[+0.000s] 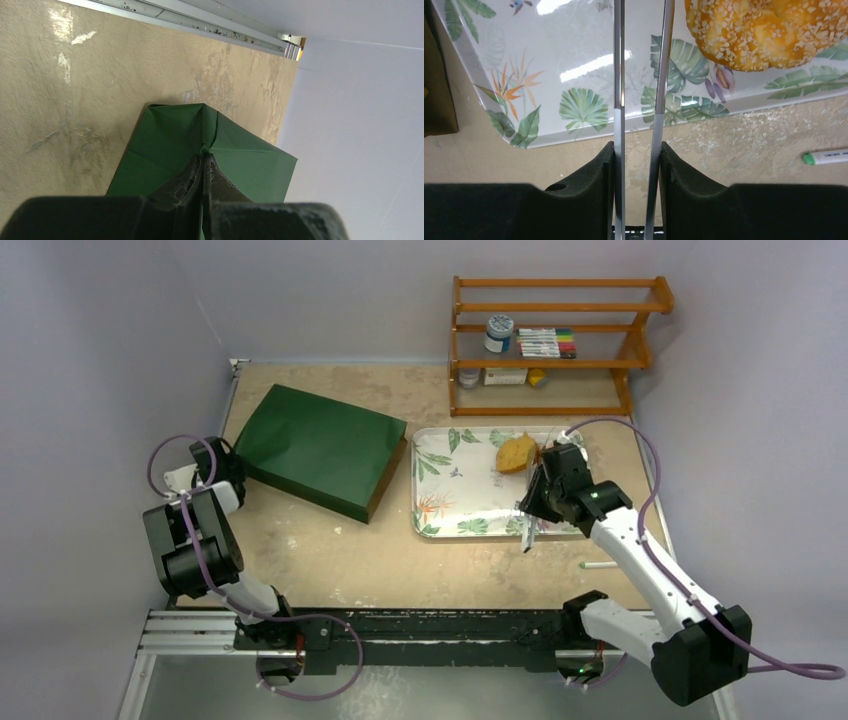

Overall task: Take the fake bread out of the paper bag
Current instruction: Place the fake bread in the container, then take out the fake bread from the paper bag.

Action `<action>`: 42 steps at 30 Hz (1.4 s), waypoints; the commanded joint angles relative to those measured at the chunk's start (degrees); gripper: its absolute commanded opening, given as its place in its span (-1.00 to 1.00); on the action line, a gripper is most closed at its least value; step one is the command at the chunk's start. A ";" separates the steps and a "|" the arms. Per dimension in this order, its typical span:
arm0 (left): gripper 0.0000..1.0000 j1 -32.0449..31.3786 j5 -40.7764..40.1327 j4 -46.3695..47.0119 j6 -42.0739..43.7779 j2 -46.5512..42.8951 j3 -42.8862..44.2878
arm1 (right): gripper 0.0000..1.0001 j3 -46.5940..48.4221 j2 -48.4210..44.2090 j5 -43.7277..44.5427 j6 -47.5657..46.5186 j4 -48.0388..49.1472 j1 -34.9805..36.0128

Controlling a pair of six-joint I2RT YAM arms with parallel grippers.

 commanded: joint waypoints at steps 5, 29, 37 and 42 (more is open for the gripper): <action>-1.00 -1.07 0.27 2.31 -0.15 2.16 1.83 | -0.20 -3.96 -0.29 -0.91 4.38 4.65 -0.27; -1.00 -0.94 -0.32 2.46 -0.03 3.90 4.02 | -0.24 4.83 -4.64 1.92 -0.90 5.20 0.04; -1.00 -0.89 1.50 1.43 1.61 4.06 4.78 | -0.25 5.78 -1.44 -2.18 -6.39 9.51 12.13; -1.00 -0.78 3.32 0.23 3.19 4.63 6.50 | -0.25 4.45 -0.26 -4.91 -8.34 14.11 19.73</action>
